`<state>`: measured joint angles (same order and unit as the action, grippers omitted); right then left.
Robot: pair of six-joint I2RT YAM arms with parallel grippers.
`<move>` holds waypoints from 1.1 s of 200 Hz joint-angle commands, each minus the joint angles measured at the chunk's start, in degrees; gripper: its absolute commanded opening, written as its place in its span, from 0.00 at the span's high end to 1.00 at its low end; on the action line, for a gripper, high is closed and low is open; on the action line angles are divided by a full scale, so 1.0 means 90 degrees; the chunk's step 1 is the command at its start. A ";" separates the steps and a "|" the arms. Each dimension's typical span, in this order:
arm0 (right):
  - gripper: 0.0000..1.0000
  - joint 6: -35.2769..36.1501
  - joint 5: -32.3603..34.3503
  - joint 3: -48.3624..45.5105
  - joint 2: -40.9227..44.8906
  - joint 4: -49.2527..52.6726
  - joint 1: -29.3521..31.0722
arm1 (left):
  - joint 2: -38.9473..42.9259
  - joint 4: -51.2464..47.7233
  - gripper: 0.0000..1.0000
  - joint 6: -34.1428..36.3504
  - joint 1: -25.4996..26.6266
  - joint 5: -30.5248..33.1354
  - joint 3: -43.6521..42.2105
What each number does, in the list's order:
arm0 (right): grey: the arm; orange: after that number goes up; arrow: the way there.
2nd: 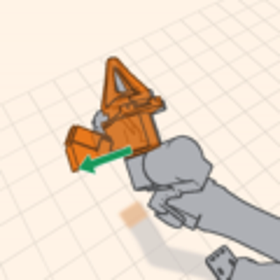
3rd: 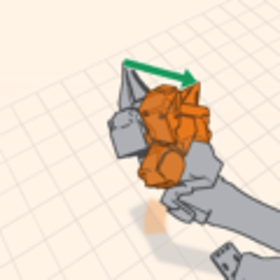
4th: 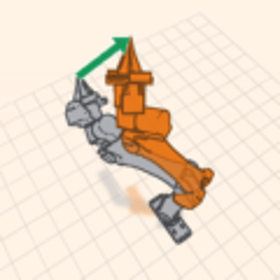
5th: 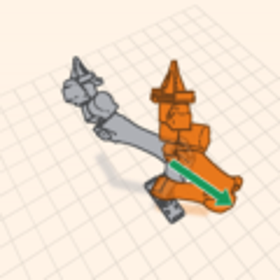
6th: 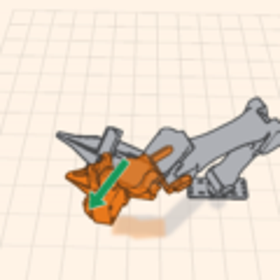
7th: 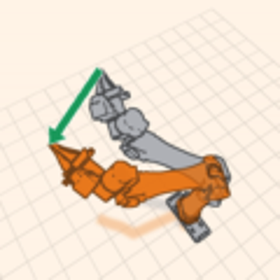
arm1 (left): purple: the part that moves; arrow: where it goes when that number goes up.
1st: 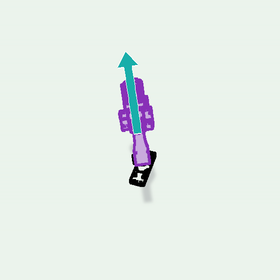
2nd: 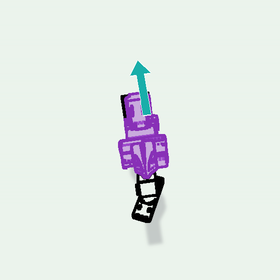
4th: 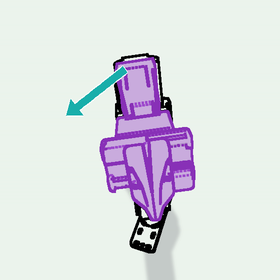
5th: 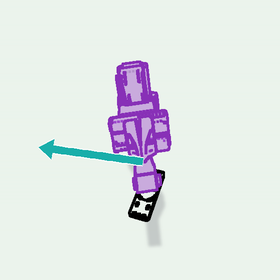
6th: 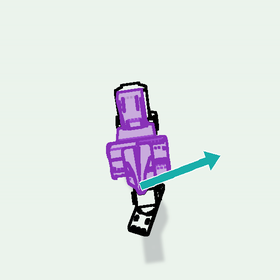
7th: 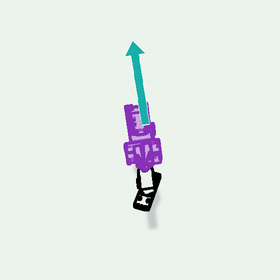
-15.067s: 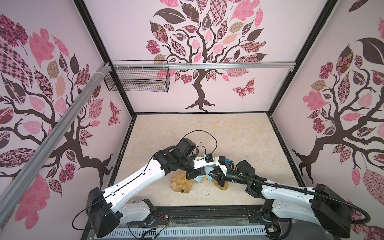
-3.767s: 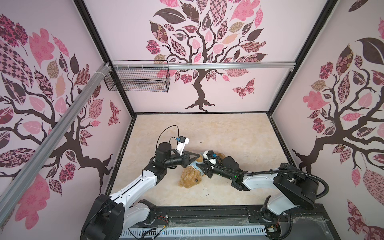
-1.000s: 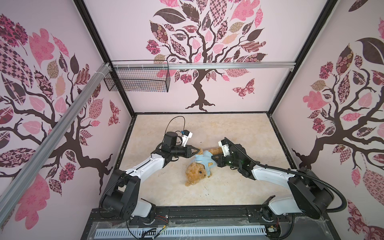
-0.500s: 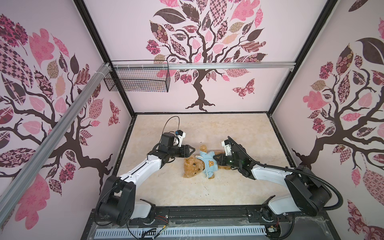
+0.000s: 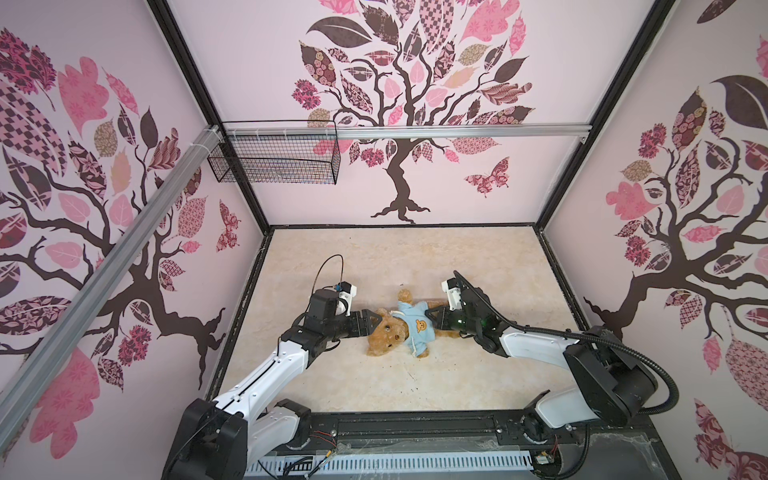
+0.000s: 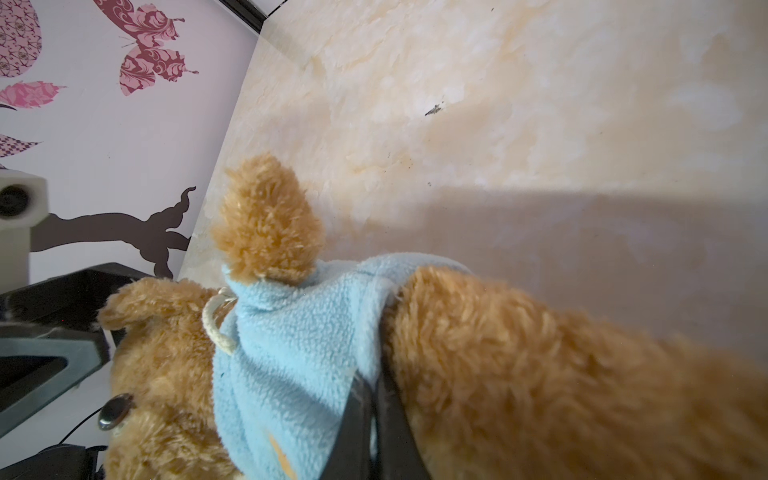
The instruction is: Dress the teddy bear
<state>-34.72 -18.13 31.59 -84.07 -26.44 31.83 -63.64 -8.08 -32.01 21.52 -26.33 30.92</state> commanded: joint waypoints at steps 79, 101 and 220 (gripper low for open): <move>1.00 0.0750 0.0300 0.0305 0.0254 0.1005 -0.0112 | -0.0889 0.1631 1.00 -0.0966 0.0214 -0.0260 -0.0545; 1.00 0.0971 0.0295 0.0106 0.0698 0.1506 -0.0665 | -0.0803 0.0966 1.00 -0.0665 -0.0078 -0.0215 -0.0378; 0.70 0.1572 -0.0417 0.0320 0.1384 0.1712 -0.0978 | -0.2382 -0.1181 1.00 0.0809 -0.0185 -0.1253 0.1936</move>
<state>-24.67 -22.68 32.40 -76.88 -13.23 23.05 -82.76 -13.78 -29.61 20.18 -35.29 43.86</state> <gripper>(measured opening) 0.272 0.057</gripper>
